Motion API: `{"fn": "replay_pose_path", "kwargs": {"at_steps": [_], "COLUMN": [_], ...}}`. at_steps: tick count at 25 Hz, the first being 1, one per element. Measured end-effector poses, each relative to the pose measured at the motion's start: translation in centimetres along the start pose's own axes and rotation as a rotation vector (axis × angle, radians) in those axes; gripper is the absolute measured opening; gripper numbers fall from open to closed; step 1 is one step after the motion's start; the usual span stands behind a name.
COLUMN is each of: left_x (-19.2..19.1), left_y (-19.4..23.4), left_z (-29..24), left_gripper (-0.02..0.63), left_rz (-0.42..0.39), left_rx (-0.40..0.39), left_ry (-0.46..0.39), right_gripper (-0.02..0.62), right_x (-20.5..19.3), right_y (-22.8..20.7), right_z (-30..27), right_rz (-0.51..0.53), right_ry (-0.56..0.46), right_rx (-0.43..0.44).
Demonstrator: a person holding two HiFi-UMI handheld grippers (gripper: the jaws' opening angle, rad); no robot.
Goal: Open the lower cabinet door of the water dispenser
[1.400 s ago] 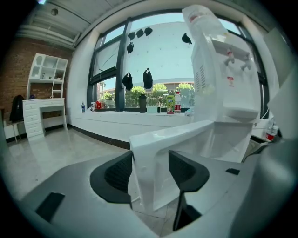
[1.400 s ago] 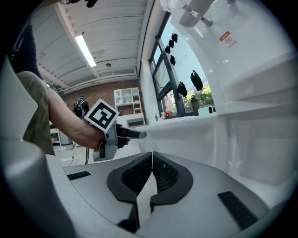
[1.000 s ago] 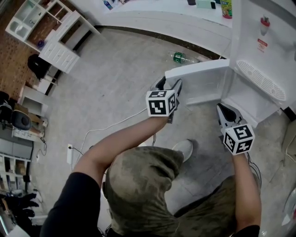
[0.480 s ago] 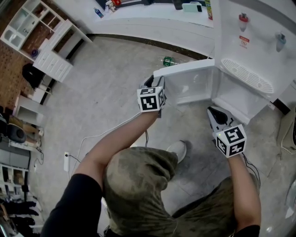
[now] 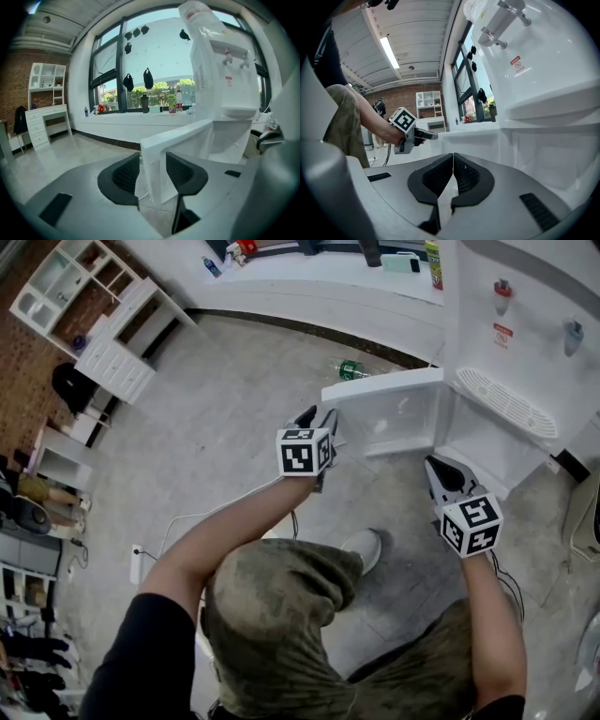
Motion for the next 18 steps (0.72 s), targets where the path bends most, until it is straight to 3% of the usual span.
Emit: {"fn": "replay_pose_path", "kwargs": {"at_steps": [6,10,14,18], "left_x": [1.8,3.4,4.6,5.0], "left_y": [-2.7,-4.8,-10.0,-16.3], "left_z": [1.5,3.0,2.4,0.8], "left_gripper": [0.146,0.104,0.095,0.060], "left_rz": [0.059,0.048,0.040,-0.049], "left_rx": [-0.195,-0.308,-0.541,-0.717], "left_ry": [-0.153,-0.198,-0.252,-0.273], "right_gripper": [0.002,0.002,0.002,0.002], "right_x": [0.3,1.5,1.6,1.5], "right_y": [-1.4,-2.3,-3.8,-5.3], "right_z": [1.6,4.0,7.2,10.8], "right_rz": [-0.016,-0.020,-0.030,-0.069], "right_ry": [-0.037,-0.066,-0.082,-0.110], "right_rx": [-0.069,-0.157,-0.268,-0.371]}}
Point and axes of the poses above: the fingertips, and each gripper's own axes: z backward along the fingers, y to its left, x out of its top, the point moved 9 cm from there along z, backward along the fingers, and after that the axes turned 6 degrees about -z, right-handed, at the moved point
